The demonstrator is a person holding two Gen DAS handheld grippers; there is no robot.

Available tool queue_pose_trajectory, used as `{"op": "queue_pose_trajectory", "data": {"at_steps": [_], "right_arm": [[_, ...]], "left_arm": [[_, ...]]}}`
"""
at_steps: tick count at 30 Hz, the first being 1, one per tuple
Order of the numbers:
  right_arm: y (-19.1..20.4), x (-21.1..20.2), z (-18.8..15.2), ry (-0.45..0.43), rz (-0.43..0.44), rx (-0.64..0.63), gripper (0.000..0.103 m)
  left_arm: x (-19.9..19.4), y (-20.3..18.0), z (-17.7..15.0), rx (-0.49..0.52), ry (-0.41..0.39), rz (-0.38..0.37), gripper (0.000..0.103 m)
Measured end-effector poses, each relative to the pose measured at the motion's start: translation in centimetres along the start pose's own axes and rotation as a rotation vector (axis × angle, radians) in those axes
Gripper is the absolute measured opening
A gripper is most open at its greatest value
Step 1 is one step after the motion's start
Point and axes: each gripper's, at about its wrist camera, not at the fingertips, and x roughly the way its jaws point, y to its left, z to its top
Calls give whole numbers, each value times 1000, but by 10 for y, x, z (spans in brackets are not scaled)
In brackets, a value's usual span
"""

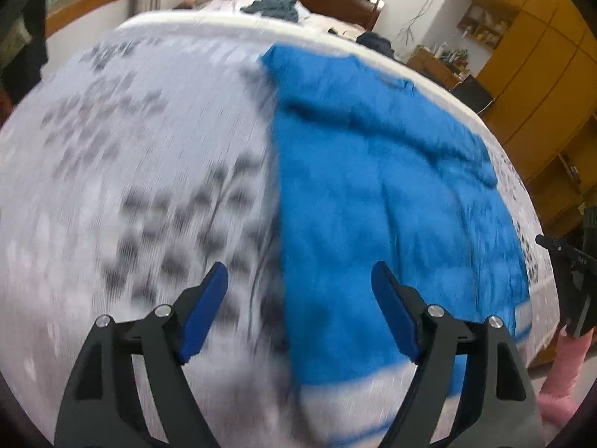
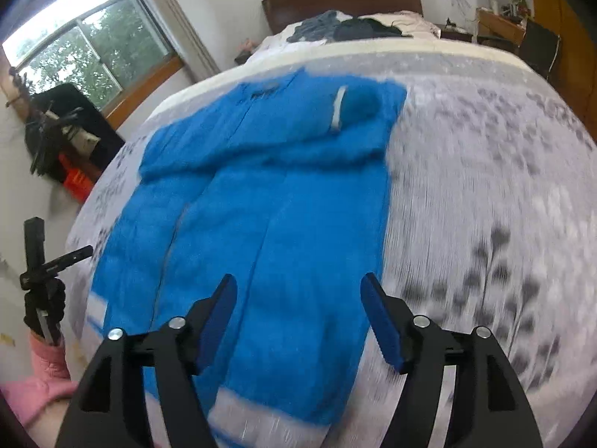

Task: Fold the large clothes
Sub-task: 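Move both grippers to the jacket hem and grasp the white-trimmed hem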

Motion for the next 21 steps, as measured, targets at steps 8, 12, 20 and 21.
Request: {"op": "queue_pose_trajectory", "data": {"at_steps": [8,12,20,21], "right_arm": [[-1,-4,-81,46,10,85,73],[-4,1,-101,73,14,113,73],[3,12,-109,96,23,99,69],[5,12,-110,102,40,93,66]], "left_arm": [[-12,6,-65,-51,53,-112,79],[-6,-2,-76,-41,71,-150,79],[7,-21,-79,-33,85,-218,74],[8,-25,-79,-28,94,-226,71]]}}
